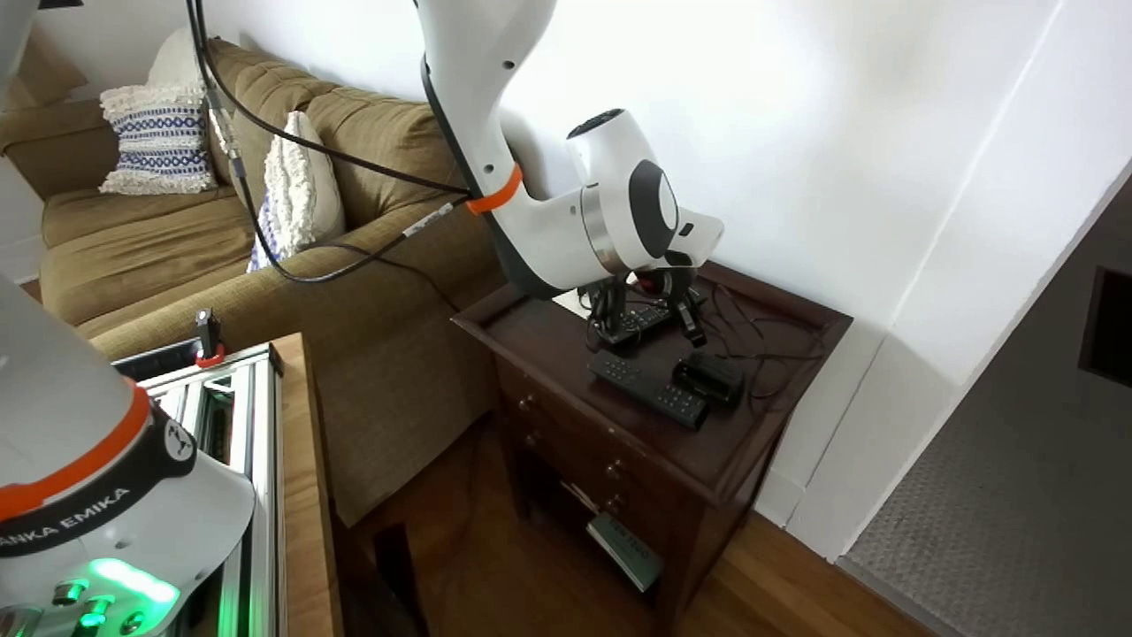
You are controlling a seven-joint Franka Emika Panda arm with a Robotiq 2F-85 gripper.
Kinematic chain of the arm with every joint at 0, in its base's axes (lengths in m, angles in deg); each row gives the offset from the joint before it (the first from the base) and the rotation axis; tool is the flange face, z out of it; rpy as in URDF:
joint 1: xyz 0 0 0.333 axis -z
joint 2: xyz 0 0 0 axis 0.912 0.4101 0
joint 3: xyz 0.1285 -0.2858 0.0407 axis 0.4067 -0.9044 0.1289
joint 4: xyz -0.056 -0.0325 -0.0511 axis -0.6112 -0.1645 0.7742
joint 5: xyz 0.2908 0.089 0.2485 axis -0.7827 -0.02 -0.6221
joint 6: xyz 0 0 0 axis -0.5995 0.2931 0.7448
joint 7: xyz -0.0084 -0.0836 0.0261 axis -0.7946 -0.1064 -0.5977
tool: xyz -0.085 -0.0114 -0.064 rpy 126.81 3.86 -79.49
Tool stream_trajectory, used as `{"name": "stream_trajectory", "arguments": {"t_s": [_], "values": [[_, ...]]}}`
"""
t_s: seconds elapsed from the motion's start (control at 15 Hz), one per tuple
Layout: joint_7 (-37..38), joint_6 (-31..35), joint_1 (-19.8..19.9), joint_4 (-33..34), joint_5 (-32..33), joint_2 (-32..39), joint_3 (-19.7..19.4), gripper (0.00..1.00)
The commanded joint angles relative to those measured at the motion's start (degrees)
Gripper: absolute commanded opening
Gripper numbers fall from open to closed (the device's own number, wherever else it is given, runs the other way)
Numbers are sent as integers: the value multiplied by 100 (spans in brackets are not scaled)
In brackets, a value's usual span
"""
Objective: Move the black object to the right
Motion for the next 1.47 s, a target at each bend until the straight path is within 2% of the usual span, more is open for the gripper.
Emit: {"name": "stream_trajectory", "arguments": {"t_s": [0.0, 0.07, 0.2, 0.47, 0.67, 0.87, 1.07, 1.2, 1.4], "values": [[-174, -422, 175, -389, -84, -616, 392, 0], [-221, -562, 214, -459, -108, -765, 502, 0], [-390, -989, 345, -632, -234, -1106, 788, 27], [-815, -1729, 506, -830, -507, -1691, 1118, 56], [-1490, -2057, 802, -974, -1062, -2099, 1471, 78], [-2338, -2354, 1065, -1087, -1921, -2498, 1770, 100], [-3337, -2925, 1278, -1165, -3081, -2910, 2084, 100], [-3655, -3317, 1298, -1138, -3445, -3123, 2110, 100], [-3839, -4204, 1322, -1084, -3613, -3432, 2112, 100]]}}
